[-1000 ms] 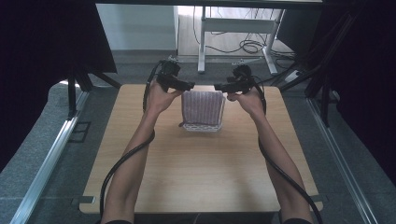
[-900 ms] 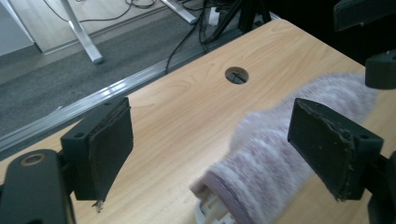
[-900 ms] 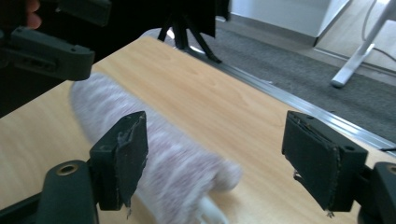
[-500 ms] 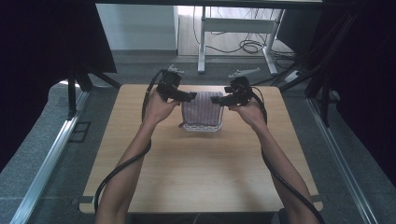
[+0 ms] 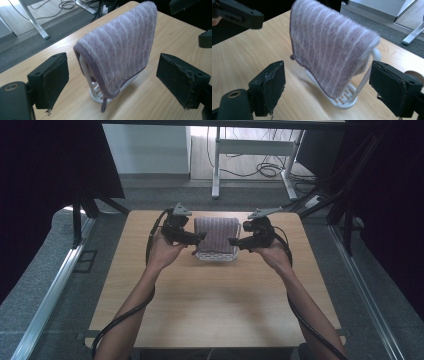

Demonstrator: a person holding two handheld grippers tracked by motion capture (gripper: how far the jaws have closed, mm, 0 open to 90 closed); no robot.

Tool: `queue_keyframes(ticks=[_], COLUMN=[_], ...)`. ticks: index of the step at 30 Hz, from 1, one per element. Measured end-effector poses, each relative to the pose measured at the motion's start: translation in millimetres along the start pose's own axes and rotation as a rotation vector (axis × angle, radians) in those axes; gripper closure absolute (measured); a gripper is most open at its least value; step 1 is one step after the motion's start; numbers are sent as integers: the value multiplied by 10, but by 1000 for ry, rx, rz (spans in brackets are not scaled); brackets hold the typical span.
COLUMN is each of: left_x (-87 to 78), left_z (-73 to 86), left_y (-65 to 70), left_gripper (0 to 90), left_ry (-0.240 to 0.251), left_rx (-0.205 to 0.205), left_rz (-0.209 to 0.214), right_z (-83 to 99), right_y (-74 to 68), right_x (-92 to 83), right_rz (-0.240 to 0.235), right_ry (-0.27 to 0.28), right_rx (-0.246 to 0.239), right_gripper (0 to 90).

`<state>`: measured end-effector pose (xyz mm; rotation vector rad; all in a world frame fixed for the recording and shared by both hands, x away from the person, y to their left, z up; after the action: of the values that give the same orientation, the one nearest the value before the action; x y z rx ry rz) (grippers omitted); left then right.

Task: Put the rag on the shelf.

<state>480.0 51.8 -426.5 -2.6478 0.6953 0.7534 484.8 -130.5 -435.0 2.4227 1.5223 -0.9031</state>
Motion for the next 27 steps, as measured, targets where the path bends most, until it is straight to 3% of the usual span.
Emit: queue_keyframes(ticks=[9, 18, 27], left_x=[-122, -179, -199], left_z=[347, 691, 1074], left_y=[130, 279, 436], left_gripper=[108, 108, 108], left_ry=[16, 2, -19], left_rx=[9, 30, 40], left_rz=[12, 12, 36], right_z=[308, 658, 925], right_y=[-134, -250, -326], right_x=[41, 98, 132], right_rz=[-2, 2, -8], right_ry=[-27, -70, -73], right_rx=[-9, -19, -14], right_gripper=[136, 135, 125])
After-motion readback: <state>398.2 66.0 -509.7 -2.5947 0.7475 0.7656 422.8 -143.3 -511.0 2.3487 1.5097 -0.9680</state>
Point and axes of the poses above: each handheld gripper's, and its own axes: x roughly forward along the jaws, z roughly out of its underside, y roughly to its right, the point moved 9 cm from there along x, roughly forward along the jaws, and after that the axes turned 13 degrees about -z, right-handed, at the moved point
